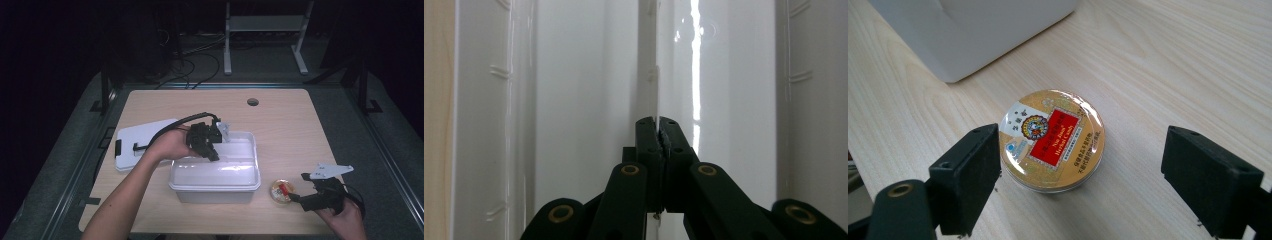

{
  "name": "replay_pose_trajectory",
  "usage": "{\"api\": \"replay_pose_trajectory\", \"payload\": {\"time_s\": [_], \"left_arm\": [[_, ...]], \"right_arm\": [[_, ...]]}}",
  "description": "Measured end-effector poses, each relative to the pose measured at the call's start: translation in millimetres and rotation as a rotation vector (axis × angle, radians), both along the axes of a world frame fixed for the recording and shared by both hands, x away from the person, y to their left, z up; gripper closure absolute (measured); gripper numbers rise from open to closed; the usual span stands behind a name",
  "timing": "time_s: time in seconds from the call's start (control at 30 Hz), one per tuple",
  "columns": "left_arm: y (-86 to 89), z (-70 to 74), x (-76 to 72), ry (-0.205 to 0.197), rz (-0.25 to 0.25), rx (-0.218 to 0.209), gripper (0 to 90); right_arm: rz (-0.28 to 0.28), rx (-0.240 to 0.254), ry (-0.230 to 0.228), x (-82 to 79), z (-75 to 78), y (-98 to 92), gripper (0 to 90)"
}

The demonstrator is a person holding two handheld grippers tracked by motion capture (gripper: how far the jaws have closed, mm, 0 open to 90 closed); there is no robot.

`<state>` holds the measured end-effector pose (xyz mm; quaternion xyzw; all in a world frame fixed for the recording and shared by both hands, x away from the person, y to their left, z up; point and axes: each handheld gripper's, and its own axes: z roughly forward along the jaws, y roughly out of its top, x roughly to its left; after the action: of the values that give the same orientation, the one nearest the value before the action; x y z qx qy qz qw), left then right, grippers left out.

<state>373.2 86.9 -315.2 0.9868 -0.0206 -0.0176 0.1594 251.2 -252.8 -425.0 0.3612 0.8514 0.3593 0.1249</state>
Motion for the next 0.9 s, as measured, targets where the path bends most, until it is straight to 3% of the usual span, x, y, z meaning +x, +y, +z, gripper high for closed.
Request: {"api": "replay_pose_trajectory", "payload": {"time_s": [0.23, 0.47, 0.67, 0.9], "left_arm": [[2.2, 6.9, -0.7, -0.007, 0.002, -0.024, 89.2], [13.7, 27.8, -3.6, -0.007, 0.012, -0.1, 89.2], [43.7, 48.7, -7.1, -0.031, 0.046, -0.127, 89.1], [98.7, 72.1, -12.7, -0.068, 0.123, -0.179, 89.2]], "right_arm": [[-0.002, 0.0, 0.001, -0.1, -0.1, 0.0, 15.5], [-0.001, -0.001, 0.004, -0.3, -0.2, 0.5, 15.5], [0.0, -0.006, 0.005, -0.3, -1.1, 1.4, 15.5], [-0.005, -0.006, 0.006, -0.4, -1.2, 2.6, 15.5]]}}
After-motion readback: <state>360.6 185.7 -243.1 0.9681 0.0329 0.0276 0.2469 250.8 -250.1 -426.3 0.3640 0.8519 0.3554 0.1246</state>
